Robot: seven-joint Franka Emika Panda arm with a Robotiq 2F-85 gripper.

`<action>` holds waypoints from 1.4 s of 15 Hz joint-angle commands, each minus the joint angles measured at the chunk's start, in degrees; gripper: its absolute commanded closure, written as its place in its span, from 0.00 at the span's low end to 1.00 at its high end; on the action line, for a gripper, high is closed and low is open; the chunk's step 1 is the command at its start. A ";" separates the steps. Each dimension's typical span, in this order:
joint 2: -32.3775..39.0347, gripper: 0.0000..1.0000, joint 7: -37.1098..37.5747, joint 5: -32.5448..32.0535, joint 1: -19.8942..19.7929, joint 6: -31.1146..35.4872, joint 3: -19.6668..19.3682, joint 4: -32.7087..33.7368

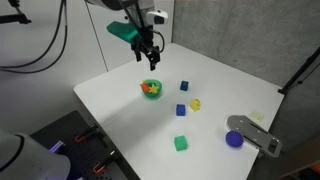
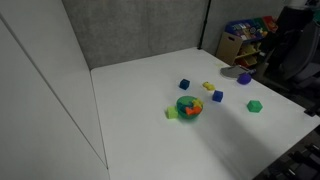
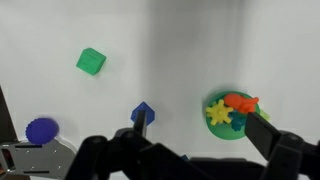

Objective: Pick up the yellow toy from the right side of the table and put it in the green bowl

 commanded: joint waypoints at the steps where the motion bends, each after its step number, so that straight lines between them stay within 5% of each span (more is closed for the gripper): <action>1: 7.87 0.00 -0.98 0.46 -1.18 1.27 -1.37 6.34; 21: 49.03 0.00 -3.34 1.53 -5.19 3.95 -1.85 45.46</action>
